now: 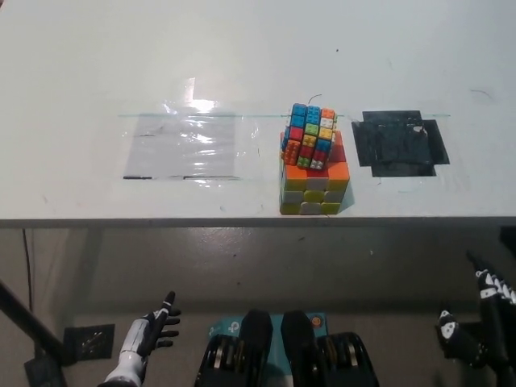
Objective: The robot uses its right hand to pick up the small cube kept on the middle on the desk and place it on the bigger cube kept next to it
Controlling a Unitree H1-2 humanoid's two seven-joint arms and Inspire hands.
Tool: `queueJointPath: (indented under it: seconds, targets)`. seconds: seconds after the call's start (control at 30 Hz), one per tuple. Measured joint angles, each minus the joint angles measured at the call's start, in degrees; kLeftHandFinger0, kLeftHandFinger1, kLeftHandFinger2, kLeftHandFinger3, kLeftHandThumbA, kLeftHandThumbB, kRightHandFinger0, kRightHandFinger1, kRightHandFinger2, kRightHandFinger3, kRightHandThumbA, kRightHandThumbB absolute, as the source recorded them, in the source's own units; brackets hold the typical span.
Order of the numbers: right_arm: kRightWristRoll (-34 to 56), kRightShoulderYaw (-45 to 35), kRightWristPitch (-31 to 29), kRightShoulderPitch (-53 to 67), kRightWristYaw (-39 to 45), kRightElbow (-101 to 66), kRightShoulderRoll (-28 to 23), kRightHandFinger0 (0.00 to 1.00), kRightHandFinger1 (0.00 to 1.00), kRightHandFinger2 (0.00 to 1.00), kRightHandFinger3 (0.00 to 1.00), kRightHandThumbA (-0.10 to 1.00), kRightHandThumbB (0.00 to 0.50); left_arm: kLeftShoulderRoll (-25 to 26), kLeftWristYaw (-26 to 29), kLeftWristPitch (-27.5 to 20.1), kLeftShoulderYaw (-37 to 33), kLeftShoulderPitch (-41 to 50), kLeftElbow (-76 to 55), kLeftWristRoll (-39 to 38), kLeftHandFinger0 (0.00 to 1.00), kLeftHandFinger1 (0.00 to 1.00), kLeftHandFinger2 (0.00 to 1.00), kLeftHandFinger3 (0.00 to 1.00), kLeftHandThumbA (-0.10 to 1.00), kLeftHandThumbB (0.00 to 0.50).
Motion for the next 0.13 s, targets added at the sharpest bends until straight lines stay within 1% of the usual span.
queueJointPath:
  seconds: [0.03,0.07,0.1,0.13]
  targets:
    - [0.78,-0.19,0.00,-0.09,-0.21,1.01,0.39,1.00,1.00,1.00,1.00,0.54,0.180,0.00,0.01,-0.05,-0.01,0.00,0.03,0.00,0.73,0.67,0.70,0.66,0.89,0.072]
    - [1.62,-0.41,-0.03,-0.20,-0.40,1.81,0.74,1.00,1.00,1.00,1.00,0.52,0.171,-0.01,0.01,-0.15,-0.02,-0.02,0.13,0.00,0.74,0.67,0.72,0.70,0.91,0.082]
    - [2.64,-0.86,-0.05,-0.55,-0.71,2.95,1.27,1.00,1.00,1.00,1.00,0.52,0.153,-0.01,0.01,-0.28,-0.03,-0.08,0.39,0.01,0.78,0.71,0.74,0.72,0.91,0.081]
    - [2.91,-0.96,-0.07,-0.60,-0.76,3.25,1.39,1.00,1.00,1.00,1.00,0.52,0.149,-0.01,0.01,-0.29,-0.03,-0.08,0.42,0.01,0.80,0.72,0.75,0.73,0.91,0.081]
